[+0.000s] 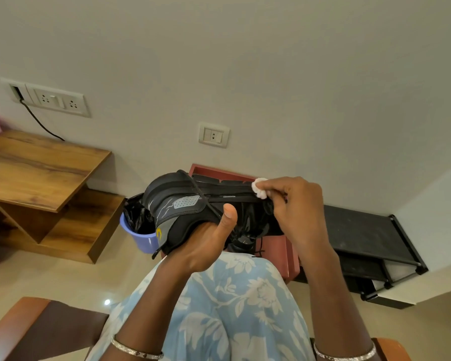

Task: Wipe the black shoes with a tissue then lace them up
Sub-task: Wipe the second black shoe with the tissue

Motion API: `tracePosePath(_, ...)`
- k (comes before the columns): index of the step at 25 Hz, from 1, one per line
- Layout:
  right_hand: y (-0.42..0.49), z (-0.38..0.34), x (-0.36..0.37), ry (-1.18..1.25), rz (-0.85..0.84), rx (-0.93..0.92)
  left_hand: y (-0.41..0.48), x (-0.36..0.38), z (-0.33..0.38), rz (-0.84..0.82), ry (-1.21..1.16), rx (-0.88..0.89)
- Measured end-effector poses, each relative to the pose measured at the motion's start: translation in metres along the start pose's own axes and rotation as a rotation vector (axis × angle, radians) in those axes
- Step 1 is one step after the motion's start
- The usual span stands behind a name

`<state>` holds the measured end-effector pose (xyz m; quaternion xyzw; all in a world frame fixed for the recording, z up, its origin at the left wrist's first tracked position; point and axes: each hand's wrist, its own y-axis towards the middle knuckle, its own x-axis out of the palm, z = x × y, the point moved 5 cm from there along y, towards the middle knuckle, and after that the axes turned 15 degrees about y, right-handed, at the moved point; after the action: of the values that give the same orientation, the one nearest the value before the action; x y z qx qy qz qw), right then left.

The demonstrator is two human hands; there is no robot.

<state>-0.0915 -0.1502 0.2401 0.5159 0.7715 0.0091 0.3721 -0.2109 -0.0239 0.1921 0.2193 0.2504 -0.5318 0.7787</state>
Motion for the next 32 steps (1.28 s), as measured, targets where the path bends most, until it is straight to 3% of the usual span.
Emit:
tracePosePath(9,-0.015,-0.041,0.043,0.196,-0.104,-0.223,0.003,0.005,0.000,-0.035,-0.043,0.115)
tracePosePath(13,-0.009,0.001,0.017,0.030,0.017,-0.115,0.000,-0.002,-0.002,-0.026,-0.019,0.003)
tracePosePath(17,-0.009,0.028,-0.002,0.034,0.124,0.036,0.001,-0.005,-0.001,-0.026,-0.019,-0.040)
tracePosePath(25,-0.018,-0.045,0.048,0.143,-0.072,-0.311,0.000,-0.001,0.010,-0.036,-0.053,0.065)
tracePosePath(27,-0.015,-0.026,0.036,0.102,-0.019,-0.279,-0.001,-0.004,0.007,-0.001,-0.065,0.068)
tracePosePath(32,-0.010,0.032,-0.004,0.084,0.171,0.006,-0.003,-0.013,0.004,-0.018,-0.039,-0.043)
